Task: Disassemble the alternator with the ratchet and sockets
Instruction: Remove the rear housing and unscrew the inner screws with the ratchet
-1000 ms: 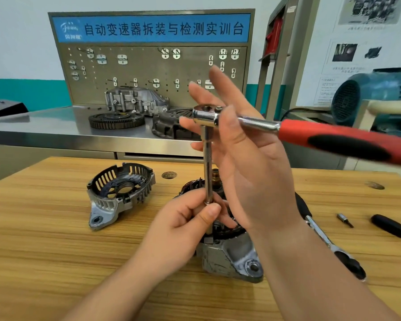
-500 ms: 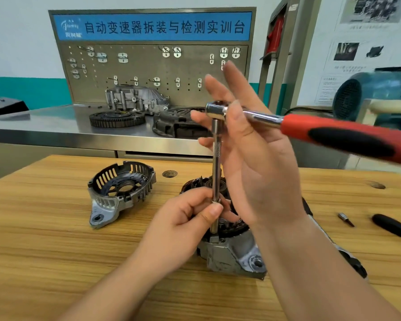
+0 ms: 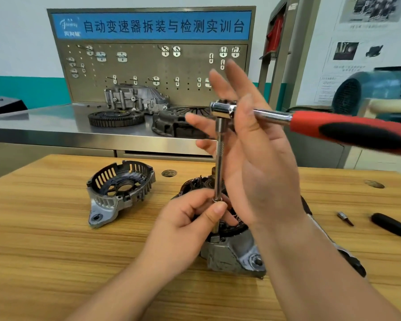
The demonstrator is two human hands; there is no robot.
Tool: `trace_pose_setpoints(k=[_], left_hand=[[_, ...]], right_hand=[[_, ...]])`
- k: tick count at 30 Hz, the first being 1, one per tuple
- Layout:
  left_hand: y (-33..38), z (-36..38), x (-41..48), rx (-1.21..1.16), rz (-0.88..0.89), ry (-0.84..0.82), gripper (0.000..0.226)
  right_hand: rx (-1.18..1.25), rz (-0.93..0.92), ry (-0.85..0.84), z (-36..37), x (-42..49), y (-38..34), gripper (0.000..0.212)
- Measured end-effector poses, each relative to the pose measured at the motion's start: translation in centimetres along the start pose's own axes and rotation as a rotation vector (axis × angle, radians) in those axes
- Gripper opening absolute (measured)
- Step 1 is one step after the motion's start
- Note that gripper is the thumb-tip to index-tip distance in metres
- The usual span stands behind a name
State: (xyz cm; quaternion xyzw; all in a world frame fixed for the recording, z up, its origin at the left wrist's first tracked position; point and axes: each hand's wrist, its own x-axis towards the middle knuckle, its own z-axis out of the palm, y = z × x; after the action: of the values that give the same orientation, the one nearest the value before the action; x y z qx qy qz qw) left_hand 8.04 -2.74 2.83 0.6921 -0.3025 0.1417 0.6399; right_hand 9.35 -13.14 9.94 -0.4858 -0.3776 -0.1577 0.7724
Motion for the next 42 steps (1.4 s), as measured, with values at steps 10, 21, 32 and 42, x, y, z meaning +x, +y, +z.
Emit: trace_pose_setpoints(k=[10,21,32,42], left_hand=[[-0.26,-0.12,0.14,0.042,-0.011,0.03,0.021],[-0.2,-0.35,0.0,0.083,0.012,-0.016,0.019],[0.07,-0.24,-0.04,0.111,0.019,-0.016,0.019],[0.36,-0.01,0.13,0.079,0.005,0.0,0.012]], right_hand=[[0.009,0.03,0.009,0.03,-0.11,-0.1,0.031],[0.08,0.156,-0.003,-0.1,-0.07,0.07,0.041],[0.159,0.12,0.02,0.02,-0.21,0.12,0.036],[-0.037,-0.091,0.014,0.23,-0.26,-0.08,0.025]])
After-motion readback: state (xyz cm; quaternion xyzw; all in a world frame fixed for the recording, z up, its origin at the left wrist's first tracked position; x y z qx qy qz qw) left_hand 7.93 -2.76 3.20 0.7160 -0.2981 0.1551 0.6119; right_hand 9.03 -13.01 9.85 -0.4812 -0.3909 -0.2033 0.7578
